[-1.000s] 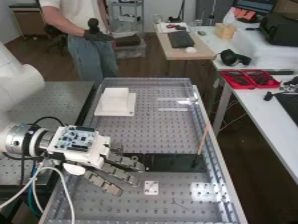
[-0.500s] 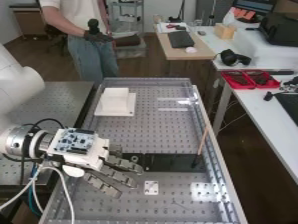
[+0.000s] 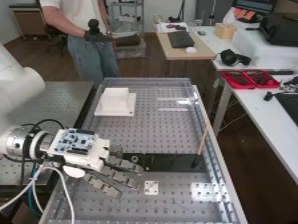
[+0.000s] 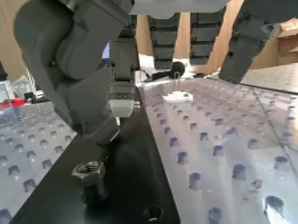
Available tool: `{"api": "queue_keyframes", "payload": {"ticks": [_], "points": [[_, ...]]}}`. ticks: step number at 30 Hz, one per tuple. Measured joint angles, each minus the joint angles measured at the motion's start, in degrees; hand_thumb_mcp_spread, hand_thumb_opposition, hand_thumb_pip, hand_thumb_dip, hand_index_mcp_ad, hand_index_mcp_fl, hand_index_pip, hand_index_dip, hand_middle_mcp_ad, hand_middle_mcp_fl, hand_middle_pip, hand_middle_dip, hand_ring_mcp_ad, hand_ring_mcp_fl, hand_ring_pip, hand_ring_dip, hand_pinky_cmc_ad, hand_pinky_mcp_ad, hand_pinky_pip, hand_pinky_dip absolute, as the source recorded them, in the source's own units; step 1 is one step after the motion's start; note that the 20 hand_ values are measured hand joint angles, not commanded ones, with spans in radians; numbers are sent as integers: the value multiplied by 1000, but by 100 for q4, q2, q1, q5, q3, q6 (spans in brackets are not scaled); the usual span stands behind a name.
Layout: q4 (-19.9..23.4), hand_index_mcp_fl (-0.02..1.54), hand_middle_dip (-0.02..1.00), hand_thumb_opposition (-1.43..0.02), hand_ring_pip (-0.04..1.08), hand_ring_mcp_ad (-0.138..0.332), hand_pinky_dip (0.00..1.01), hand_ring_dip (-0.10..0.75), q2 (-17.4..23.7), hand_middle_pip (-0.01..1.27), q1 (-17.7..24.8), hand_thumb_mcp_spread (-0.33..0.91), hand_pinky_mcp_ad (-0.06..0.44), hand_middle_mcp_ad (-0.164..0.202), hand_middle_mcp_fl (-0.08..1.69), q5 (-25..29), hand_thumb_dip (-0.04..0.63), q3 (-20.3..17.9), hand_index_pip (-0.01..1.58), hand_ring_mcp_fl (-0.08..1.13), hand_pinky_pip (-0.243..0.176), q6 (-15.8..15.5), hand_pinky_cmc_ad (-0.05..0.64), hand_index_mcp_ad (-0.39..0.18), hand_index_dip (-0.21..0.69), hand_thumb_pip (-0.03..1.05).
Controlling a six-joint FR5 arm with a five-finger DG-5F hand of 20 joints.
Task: Grab the larger nut and place it in the white container
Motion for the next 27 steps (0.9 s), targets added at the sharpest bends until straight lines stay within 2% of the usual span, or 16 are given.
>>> {"api": "queue_keyframes", "payload": {"ticks": [4, 12, 13, 18, 20, 24, 27], "points": [[16, 21, 227, -929, 87, 197, 497, 147, -4, 126, 10, 340, 309, 93, 30, -6, 257, -1, 1557, 9, -93, 27, 389, -134, 154, 759], [43, 126, 227, -913, 87, 192, 497, 147, -15, 126, 26, 354, 307, 93, 30, 1, 257, -3, 1550, 9, -93, 26, 387, -131, 150, 757], [53, 143, 229, -913, 87, 176, 497, 147, -16, 126, 27, 354, 311, 93, 26, 3, 253, -1, 1545, 9, -89, 25, 386, -131, 140, 749], [50, 178, 229, -913, 87, 175, 497, 147, -21, 126, 37, 353, 307, 93, 30, 18, 253, 8, 1539, 9, -93, 15, 379, -129, 129, 747], [66, 178, 227, -913, 87, 161, 497, 147, -25, 126, 43, 353, 309, 89, 26, 24, 253, 4, 1541, 9, -93, 31, 379, -129, 126, 747], [97, 229, 229, -923, 87, 162, 494, 147, -29, 126, 51, 354, 309, 86, 30, 30, 253, 2, 1525, 9, -89, 32, 379, -126, 103, 735], [149, 281, 227, -923, 87, 162, 494, 147, -27, 126, 58, 375, 309, 82, 33, 41, 255, 9, 1522, 9, -89, 62, 379, -117, 86, 686]]}}
